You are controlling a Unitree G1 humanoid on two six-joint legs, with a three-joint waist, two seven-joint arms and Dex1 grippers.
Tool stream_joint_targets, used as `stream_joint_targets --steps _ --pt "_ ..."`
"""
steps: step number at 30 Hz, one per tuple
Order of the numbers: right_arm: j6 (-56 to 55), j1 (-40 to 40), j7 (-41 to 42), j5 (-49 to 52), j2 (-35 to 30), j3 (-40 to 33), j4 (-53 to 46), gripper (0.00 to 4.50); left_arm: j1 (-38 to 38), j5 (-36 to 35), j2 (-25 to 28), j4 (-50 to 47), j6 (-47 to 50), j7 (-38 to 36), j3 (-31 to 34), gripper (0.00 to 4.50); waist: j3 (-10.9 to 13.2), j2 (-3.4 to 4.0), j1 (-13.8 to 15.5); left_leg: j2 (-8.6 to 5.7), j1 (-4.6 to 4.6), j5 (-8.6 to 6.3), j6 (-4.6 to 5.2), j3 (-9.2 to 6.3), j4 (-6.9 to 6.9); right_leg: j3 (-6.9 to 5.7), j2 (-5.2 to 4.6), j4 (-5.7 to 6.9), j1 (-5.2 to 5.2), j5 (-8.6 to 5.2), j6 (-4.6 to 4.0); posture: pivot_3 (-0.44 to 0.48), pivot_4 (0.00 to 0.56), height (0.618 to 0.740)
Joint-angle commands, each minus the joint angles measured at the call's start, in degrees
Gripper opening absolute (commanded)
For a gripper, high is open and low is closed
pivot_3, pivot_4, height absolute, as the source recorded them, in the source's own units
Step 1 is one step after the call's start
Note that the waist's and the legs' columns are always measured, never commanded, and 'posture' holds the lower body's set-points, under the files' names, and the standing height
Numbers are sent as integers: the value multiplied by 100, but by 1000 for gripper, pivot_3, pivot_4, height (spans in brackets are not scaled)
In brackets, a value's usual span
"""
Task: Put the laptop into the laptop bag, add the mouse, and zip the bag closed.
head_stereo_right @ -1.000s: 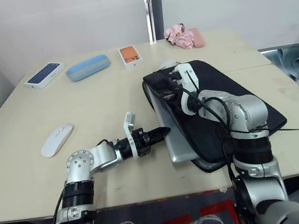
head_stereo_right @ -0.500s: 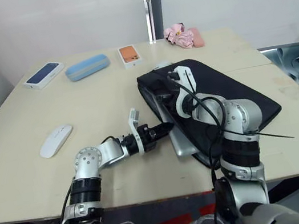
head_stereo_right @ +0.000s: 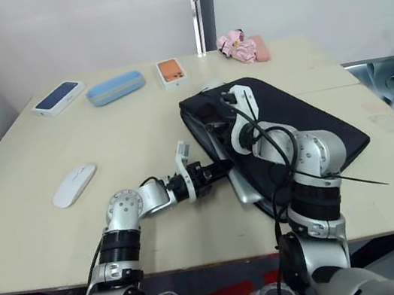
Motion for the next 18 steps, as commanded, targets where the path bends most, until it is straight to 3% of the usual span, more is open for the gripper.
stream_joint_targets --steps 1,18 --pt "-37 -333 28 238 254 36 -190 0 -441 92 -417 126 -210 -528 -413 199 0 0 -1 -1 0 0 0 1 0 2 -1 -1 0 0 -1 0 150 740" --pt "-30 -364 -60 209 346 -23 -155 0 -614 643 -652 508 -565 -977 -576 199 -1 4 -10 -3 0 1 -2 6 -16 4 -2 -5 -7 7 11 0 150 740"
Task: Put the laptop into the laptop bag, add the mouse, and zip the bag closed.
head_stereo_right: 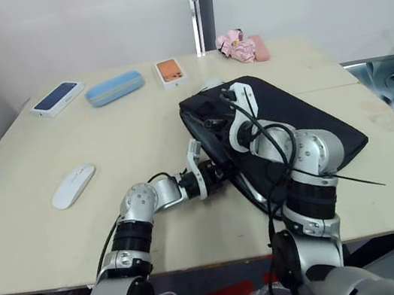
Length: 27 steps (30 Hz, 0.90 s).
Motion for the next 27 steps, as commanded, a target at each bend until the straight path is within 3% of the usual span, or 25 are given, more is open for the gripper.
stream_joint_targets --steps 1,17,27 --pt "-130 -284 121 206 134 124 -140 0 -341 23 -434 -176 -44 -359 -430 199 0 0 6 0 0 0 0 0 0 0 0 0 0 0 0 0 150 740" --pt "-186 -272 145 204 132 145 -122 0 -298 634 -217 -224 -2 -1138 -1078 199 0 1 49 -2 -2 0 0 -1 0 -2 -2 -2 0 1 1 0 150 740" --pt "-200 -265 160 176 97 144 -107 0 -306 761 -248 -102 -34 -1193 -867 199 0 1 44 -2 -2 0 0 -1 -1 -2 -2 -2 0 0 -1 0 150 740"
